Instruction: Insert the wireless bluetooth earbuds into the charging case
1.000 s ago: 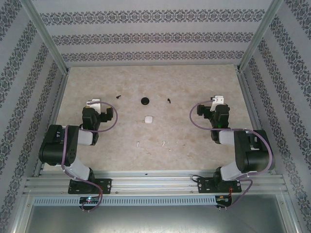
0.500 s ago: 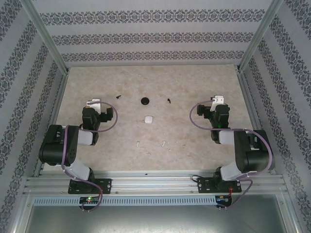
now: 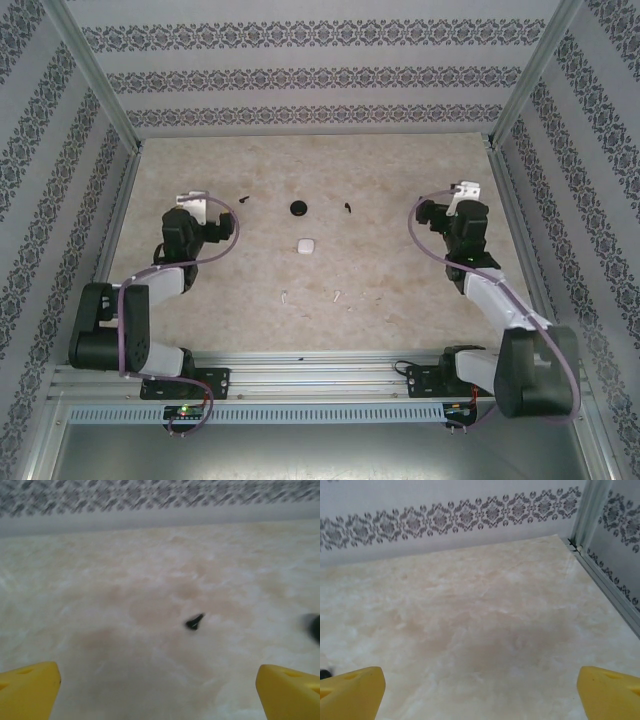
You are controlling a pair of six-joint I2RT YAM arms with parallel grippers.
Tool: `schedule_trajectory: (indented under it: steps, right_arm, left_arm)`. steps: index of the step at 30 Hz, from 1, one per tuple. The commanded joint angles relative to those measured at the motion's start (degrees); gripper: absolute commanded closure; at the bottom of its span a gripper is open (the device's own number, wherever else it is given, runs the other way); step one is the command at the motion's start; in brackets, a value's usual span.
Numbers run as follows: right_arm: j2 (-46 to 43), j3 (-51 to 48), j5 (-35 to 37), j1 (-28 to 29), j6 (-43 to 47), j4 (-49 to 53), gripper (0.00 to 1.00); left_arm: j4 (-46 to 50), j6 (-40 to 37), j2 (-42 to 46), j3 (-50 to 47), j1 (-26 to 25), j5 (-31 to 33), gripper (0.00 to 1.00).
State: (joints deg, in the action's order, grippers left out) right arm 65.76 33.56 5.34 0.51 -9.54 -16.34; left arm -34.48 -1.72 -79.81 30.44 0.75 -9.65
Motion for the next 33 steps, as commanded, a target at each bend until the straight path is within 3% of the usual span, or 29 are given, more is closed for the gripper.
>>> schedule_trajectory:
  steps: [1, 3, 6, 11, 19, 33]
  right_arm:
    - [-3.3, 2.4, -1.2, 1.2, -9.3, 16.0, 0.02]
    - [-3.9, 3.2, -2.6, 3.3, -11.7, 19.2, 0.02]
    - [-3.0, 5.3, -1.4, 8.5, -14.1, 25.2, 0.02]
    - [1.3, 7.9, -2.9, 15.5, -18.8, 31.0, 0.02]
    - [7.9, 9.6, -7.2, 22.8, -24.9, 31.6, 0.02]
    - [14.0, 11.3, -8.4, 27.9, -29.3, 29.5, 0.02]
  left_arm:
    - [13.2, -3.5, 2.9, 5.3, -0.7, -15.7, 0.01]
    - [17.4, -4.1, 2.7, 7.7, -1.4, -22.2, 0.04]
    - [22.3, -8.1, 2.1, 10.0, -4.8, -26.5, 0.08]
    - [38.8, -26.8, -0.7, 16.0, -15.1, -23.2, 0.10]
    - [56.3, -40.9, -12.9, 27.9, -21.5, -23.2, 0.12]
    - [63.0, -42.2, -29.4, 44.4, -24.6, -17.9, 0.13]
